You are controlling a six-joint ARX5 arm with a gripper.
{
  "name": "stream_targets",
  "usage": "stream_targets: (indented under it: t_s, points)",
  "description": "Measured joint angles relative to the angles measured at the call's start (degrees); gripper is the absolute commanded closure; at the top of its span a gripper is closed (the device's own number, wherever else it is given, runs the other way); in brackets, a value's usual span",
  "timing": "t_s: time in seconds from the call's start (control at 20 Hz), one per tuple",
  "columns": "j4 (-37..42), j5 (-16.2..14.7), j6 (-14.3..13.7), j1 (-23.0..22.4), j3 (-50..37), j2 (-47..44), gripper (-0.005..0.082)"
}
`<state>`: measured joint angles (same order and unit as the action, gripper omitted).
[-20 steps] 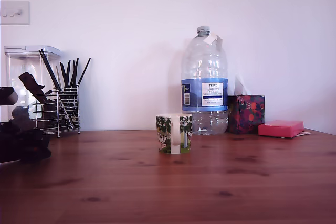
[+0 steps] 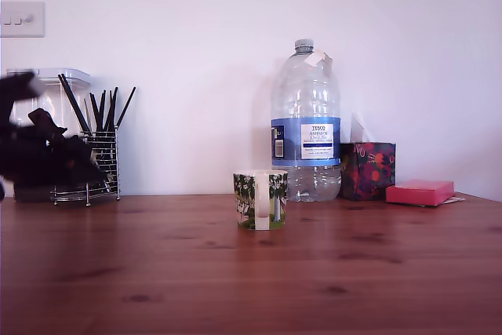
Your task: Pick up the coffee capsules from the table one by one and drop them inside the nearest coffee cup
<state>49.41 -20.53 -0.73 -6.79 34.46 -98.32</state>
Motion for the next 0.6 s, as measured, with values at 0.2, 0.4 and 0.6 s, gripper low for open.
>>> stream_targets:
  t_s: [0.2,0.4,0.6]
  points:
    - [-7.45,0.04,-2.69,-4.15,0.04,10.99,0.0572]
    - [-12.28,0.02,-3.52,-7.04,0.07,19.63,0.0572]
    - [-15.91,0.07,-3.54,-7.93,0.07,20.61,0.0572]
